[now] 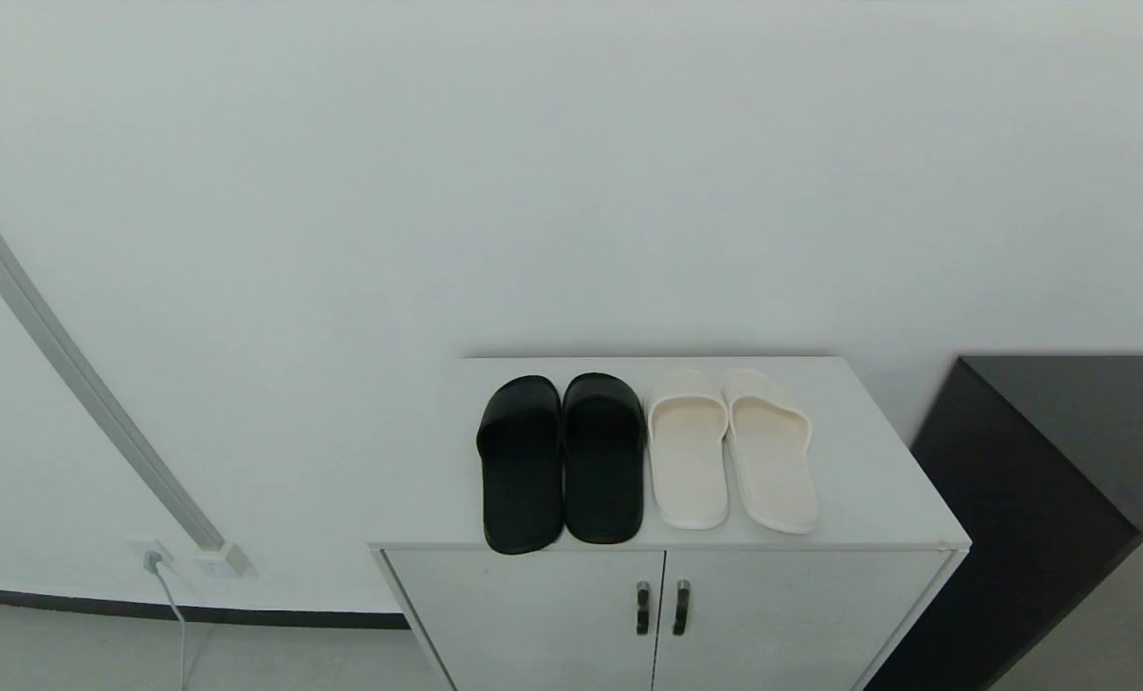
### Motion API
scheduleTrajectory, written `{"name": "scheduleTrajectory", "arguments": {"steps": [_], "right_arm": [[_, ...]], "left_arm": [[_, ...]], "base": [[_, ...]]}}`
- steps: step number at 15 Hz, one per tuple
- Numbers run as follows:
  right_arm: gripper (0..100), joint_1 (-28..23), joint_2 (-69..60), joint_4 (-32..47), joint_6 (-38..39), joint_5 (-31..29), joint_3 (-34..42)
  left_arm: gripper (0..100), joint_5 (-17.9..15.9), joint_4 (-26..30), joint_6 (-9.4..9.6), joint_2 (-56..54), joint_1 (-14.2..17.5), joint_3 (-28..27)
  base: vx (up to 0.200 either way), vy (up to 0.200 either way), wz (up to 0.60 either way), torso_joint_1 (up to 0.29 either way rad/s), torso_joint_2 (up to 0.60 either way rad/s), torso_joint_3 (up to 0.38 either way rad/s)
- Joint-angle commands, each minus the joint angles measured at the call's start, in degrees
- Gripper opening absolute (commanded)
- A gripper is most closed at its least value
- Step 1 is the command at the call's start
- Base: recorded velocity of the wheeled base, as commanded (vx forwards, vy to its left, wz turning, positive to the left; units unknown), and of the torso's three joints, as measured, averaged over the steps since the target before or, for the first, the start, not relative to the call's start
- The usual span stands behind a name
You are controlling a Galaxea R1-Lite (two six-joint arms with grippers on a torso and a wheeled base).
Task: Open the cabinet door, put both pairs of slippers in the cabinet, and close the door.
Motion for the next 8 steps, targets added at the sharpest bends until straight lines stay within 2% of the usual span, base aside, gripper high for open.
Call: {"name": "scheduleTrajectory", "arguments": {"steps": [1,8], "right_arm": [[100,0.0,0.09,0.02,0.01,0.02,0.0],[100,0.0,0.09,-0.16,-2.63,0.9,0.0]], "left_arm": [[0,0.01,-0.01,-0.01,-0.01,-0.09,0.01],[0,0.36,-0.01,0.08,-0.01,0.0,0.01]], "base": [[0.0,0.0,0.0,0.0,0.0,0.0],[0.0,0.0,0.0,0.0,0.0,0.0]]}}
